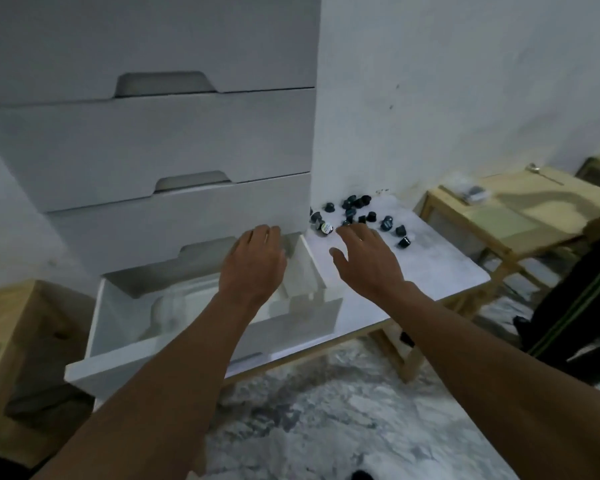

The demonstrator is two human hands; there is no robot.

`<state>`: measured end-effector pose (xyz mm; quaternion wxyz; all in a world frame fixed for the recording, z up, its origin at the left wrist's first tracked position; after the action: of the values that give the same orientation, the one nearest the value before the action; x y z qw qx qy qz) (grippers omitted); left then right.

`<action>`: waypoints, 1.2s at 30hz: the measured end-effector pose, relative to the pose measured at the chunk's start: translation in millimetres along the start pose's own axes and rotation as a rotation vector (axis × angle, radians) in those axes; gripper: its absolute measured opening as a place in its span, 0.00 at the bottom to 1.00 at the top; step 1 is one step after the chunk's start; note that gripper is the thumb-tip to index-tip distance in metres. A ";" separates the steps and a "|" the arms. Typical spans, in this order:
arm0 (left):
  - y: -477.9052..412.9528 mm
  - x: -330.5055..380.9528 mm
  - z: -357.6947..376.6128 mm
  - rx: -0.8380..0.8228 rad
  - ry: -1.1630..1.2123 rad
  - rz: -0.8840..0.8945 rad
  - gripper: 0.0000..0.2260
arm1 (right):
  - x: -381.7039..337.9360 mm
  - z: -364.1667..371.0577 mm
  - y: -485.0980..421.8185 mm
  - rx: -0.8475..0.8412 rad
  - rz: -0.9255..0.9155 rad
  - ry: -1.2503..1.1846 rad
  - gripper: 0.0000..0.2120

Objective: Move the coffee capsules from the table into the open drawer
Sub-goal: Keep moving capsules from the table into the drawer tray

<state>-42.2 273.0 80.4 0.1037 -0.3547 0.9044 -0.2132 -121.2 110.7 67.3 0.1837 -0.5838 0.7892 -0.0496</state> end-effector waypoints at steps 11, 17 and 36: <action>-95.6 148.0 60.1 -0.013 0.090 0.055 0.09 | 189.4 -29.7 -8.3 -0.031 0.113 -0.022 0.19; -136.7 218.6 103.5 -0.102 0.147 -0.003 0.11 | 265.9 -22.8 -26.1 -0.120 0.089 -0.080 0.17; -255.0 268.0 297.2 -0.518 0.234 -0.040 0.09 | 400.3 95.0 -166.7 -0.372 0.175 -0.180 0.19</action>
<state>16.0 -171.2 -76.0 -0.0997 -0.3601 0.9274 -0.0163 -38.0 -304.8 -64.9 0.1461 -0.5391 0.8129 0.1652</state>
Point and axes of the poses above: each hand's wrist, its own y-axis away from the middle knuckle, its own z-axis out of the palm, x = y × z, the point moved 6 cm from there along -y, towards the middle knuckle, and after that the axes turned 5 degrees about -x, right-handed, at the moved point
